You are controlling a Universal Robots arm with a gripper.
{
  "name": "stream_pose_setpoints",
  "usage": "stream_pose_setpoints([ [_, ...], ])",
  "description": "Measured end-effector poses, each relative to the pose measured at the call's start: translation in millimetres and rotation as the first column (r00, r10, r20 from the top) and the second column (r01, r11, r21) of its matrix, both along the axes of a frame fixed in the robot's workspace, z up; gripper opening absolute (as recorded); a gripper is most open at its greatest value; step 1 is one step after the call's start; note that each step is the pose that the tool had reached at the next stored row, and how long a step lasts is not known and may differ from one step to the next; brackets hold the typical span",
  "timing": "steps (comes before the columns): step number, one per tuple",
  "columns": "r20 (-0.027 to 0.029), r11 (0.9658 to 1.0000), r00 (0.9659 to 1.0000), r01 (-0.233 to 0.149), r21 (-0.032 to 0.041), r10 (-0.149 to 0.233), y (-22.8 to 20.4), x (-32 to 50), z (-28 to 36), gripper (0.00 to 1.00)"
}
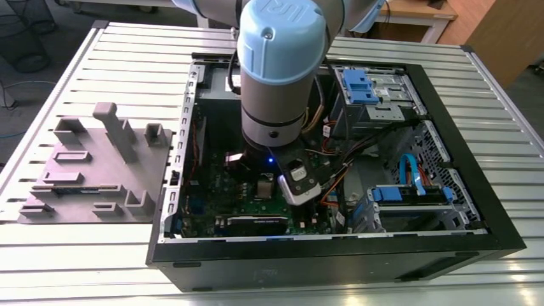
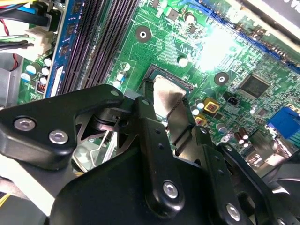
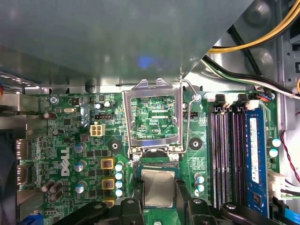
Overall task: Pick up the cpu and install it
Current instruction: 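Place the cpu into insertion slot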
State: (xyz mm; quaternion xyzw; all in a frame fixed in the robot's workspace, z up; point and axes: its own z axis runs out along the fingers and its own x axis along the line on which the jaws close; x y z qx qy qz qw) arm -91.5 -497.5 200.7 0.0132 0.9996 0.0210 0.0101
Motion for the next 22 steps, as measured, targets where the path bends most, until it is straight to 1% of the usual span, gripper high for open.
stream_pose_setpoints([
  [1,0.0,1.0,1.0,0.0,0.0001,0.0,0.0,0.0,0.3,0.4],
  [4,0.0,1.0,1.0,0.0,0.0,0.0,0.0,0.0,-1.8,0.4],
  [8,0.0,1.0,1.0,0.0,-0.0001,0.0,0.1,-0.6,-2.2,0.4],
  [11,0.0,0.9999,0.9999,0.017,0.0,-0.017,0.3,-1.3,-2.4,0.4],
  [13,0.0001,0.9997,0.9997,0.024,0.0003,-0.024,1.1,-3.1,-2.8,0.4],
  [20,0.0,0.9997,0.9997,0.025,0.0,-0.025,1.0,-3.3,-2.7,0.4],
  [21,0.0,0.9997,0.9997,0.025,0.0,-0.025,1.1,-3.3,-2.7,0.41],
  [22,0.0,0.9997,0.9997,0.025,0.0,-0.025,1.1,-3.3,-2.7,0.47],
])
